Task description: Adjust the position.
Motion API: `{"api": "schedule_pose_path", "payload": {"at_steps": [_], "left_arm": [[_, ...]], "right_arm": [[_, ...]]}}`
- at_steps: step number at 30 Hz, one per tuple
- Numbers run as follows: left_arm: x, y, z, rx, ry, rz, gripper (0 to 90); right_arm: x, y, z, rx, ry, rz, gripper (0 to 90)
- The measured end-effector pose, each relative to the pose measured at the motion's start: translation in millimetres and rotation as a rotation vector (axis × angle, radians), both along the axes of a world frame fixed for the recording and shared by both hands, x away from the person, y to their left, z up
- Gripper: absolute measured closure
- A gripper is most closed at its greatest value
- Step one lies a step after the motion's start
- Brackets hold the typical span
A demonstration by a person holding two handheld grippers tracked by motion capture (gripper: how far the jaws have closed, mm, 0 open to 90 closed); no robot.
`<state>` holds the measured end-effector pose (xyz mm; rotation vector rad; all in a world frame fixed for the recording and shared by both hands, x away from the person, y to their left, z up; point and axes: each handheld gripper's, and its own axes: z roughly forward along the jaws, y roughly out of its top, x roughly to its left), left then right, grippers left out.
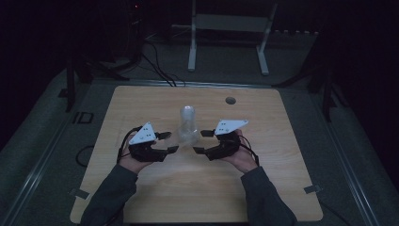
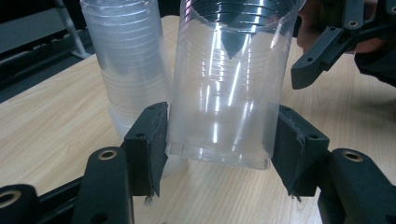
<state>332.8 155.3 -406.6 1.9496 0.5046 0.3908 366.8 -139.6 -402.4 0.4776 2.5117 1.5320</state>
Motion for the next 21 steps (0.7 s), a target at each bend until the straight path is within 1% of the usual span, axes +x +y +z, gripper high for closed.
{"api": "schedule_pose_path", "payload": {"at_steps": [4, 11, 16, 18, 21], "left_arm": [[-0.6, -0.5, 0.1, 0.0, -0.003, -0.001, 41.4], [-1.1, -0.2, 0.5, -0.02, -0.007, -0.005, 41.4], [-1.6, 0.9, 1.3, -0.044, -0.011, -0.003, 41.4], [-1.3, 1.8, 1.2, -0.06, -0.008, -0.008, 41.5], [-0.5, 3.4, 0.5, -0.072, -0.005, -0.008, 41.4]], "right_arm": [[0.4, 0.4, -0.9, 0.058, 0.013, -0.004, 28.5], [2.0, 0.8, -2.1, 0.119, 0.039, 0.003, 27.8], [2.2, 0.7, -2.1, 0.153, 0.048, 0.008, 27.5], [2.4, 0.6, -1.8, 0.163, 0.051, 0.011, 27.4], [1.8, 1.8, -0.8, 0.154, 0.042, 0.008, 27.3]]}}
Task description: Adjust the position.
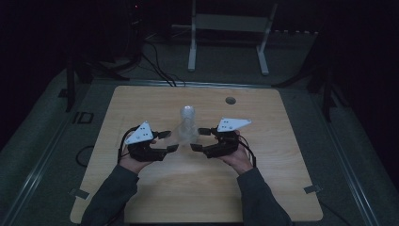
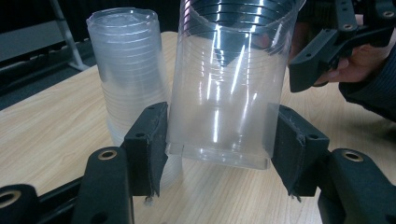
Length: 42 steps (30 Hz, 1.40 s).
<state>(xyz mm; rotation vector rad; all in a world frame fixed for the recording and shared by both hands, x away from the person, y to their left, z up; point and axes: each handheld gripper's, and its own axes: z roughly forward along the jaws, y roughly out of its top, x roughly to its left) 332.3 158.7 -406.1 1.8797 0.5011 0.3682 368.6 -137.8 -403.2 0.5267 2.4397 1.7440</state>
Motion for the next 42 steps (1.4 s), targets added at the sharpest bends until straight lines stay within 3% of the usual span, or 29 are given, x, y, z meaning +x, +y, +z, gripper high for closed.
{"api": "schedule_pose_path", "payload": {"at_steps": [11, 20, 42], "left_arm": [[-1.9, 3.6, 4.6, -0.052, -0.01, -0.005, 41.4], [-3.0, 4.4, 5.9, -0.066, -0.022, 0.01, 41.5], [-5.7, 9.9, 9.0, -0.139, -0.06, 0.076, 41.4]], "right_arm": [[-2.3, 1.2, 6.8, 0.012, -0.023, 0.002, 27.2], [-2.7, 5.0, 11.7, 0.03, -0.027, 0.013, 26.3], [4.9, 14.8, 23.5, 0.134, 0.007, 0.029, 22.0]]}}
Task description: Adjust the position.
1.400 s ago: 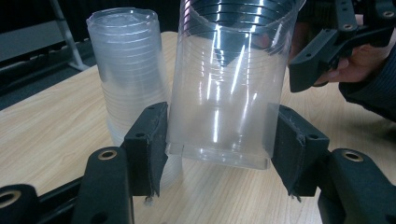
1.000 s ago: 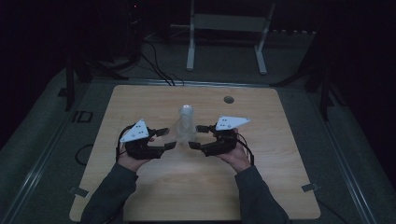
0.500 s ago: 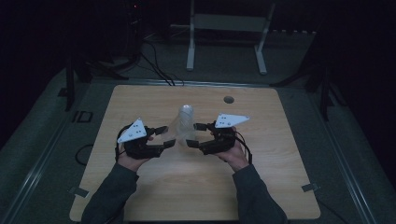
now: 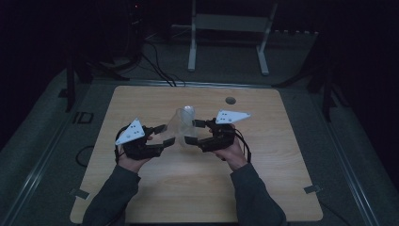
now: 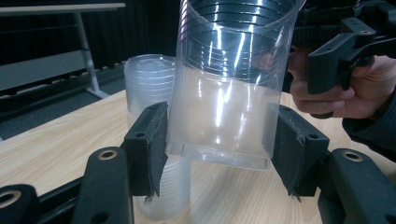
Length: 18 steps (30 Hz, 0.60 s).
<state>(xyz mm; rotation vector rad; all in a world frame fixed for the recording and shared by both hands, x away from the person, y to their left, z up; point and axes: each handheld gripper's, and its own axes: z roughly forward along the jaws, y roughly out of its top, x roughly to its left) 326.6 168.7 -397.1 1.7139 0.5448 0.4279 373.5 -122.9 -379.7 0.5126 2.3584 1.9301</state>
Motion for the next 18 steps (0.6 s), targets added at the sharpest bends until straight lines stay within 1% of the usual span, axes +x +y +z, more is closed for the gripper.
{"api": "schedule_pose_path", "payload": {"at_steps": [9, 13, 18], "left_arm": [[-2.0, -0.7, 2.4, -0.012, -0.014, 0.004, 41.4], [-2.6, -1.4, 2.7, -0.017, -0.016, 0.004, 41.4], [-2.6, -2.5, 2.4, -0.018, -0.016, -0.002, 41.4]], "right_arm": [[3.6, 4.2, 1.5, 0.016, 0.017, -0.003, 21.7], [5.1, 5.0, 1.7, 0.043, 0.03, 0.006, 21.5], [6.1, 7.1, 2.1, 0.062, 0.044, 0.017, 20.9]]}}
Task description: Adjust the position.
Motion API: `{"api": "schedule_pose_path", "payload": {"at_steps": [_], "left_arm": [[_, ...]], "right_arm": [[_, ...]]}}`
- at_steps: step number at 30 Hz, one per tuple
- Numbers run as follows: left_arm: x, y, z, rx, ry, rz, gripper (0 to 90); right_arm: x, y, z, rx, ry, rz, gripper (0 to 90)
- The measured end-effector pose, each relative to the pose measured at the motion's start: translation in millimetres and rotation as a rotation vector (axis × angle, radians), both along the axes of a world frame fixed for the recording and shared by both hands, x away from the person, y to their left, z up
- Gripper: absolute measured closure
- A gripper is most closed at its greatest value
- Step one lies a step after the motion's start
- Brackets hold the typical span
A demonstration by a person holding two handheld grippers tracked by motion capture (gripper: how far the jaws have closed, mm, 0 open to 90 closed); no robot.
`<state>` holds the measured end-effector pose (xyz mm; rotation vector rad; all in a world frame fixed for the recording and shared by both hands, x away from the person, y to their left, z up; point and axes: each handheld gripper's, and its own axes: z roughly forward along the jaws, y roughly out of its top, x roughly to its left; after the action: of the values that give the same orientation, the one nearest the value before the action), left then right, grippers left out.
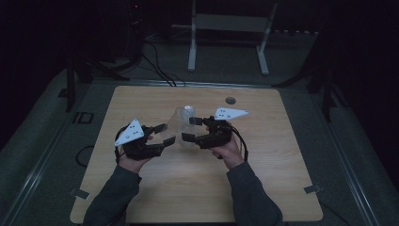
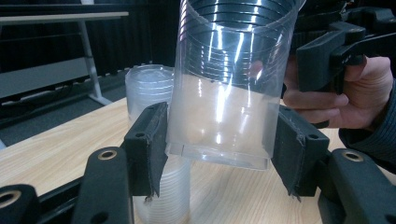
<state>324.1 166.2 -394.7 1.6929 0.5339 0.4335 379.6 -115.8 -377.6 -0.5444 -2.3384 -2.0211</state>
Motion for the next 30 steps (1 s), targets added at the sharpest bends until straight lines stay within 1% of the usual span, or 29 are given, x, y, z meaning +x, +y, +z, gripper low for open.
{"api": "schedule_pose_path", "payload": {"at_steps": [12, 20, 27, 30], "left_arm": [[-0.7, -0.8, 0.3, -0.011, 0.001, -0.015, 41.4], [-0.7, -3.7, -0.6, -0.008, 0.001, -0.028, 41.4], [-1.2, -6.4, -1.0, -0.007, 0.002, -0.038, 41.4], [-1.2, -7.2, -1.3, -0.005, 0.003, -0.042, 41.4]], "right_arm": [[4.5, 3.8, -0.7, 0.067, 0.035, 0.034, 20.2], [5.9, 4.7, -1.3, 0.114, 0.064, 0.065, 18.7], [6.1, 8.0, -2.2, 0.133, 0.074, 0.085, 18.6], [5.8, 9.7, -2.2, 0.132, 0.074, 0.082, 19.7]]}}
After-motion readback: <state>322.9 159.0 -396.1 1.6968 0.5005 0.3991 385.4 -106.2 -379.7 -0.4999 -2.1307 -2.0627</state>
